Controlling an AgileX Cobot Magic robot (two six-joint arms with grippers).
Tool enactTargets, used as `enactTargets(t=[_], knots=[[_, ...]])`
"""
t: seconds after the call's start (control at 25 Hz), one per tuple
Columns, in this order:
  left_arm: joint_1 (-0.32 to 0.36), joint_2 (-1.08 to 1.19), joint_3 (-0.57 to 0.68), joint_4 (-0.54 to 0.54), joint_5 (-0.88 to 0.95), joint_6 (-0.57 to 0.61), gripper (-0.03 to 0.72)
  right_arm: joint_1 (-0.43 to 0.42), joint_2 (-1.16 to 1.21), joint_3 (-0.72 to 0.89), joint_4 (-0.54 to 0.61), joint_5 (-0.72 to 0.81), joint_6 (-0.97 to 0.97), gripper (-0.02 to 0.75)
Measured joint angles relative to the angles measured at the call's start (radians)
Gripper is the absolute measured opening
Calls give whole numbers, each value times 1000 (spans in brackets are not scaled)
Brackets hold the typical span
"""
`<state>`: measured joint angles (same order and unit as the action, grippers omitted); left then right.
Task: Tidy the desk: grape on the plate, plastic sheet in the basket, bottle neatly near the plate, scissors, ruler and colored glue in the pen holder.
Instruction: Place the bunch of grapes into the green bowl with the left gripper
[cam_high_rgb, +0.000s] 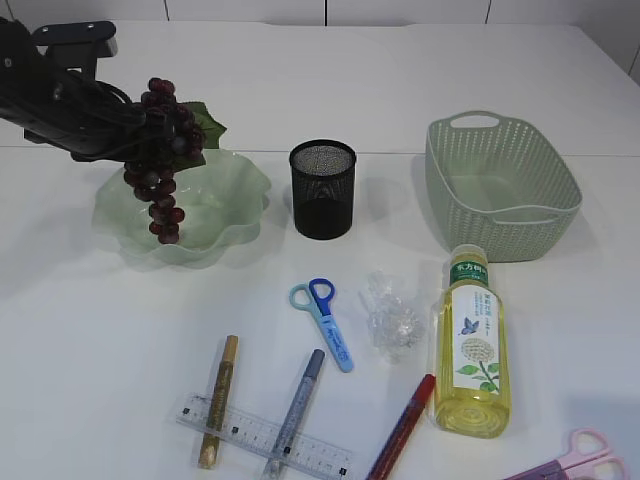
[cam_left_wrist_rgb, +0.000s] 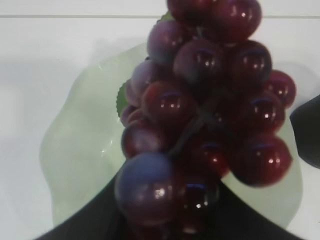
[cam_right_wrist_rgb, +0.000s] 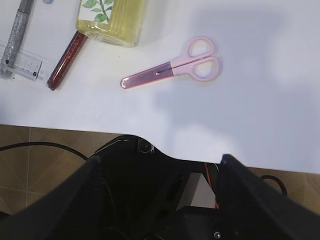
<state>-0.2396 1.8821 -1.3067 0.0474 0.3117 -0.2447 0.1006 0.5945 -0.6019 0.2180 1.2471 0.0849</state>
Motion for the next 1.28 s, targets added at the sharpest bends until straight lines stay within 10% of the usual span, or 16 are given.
enactTargets(t=[1.28], knots=[[0,0,-8,-2,12,0,330,0,0,0,-5,0,0,548]])
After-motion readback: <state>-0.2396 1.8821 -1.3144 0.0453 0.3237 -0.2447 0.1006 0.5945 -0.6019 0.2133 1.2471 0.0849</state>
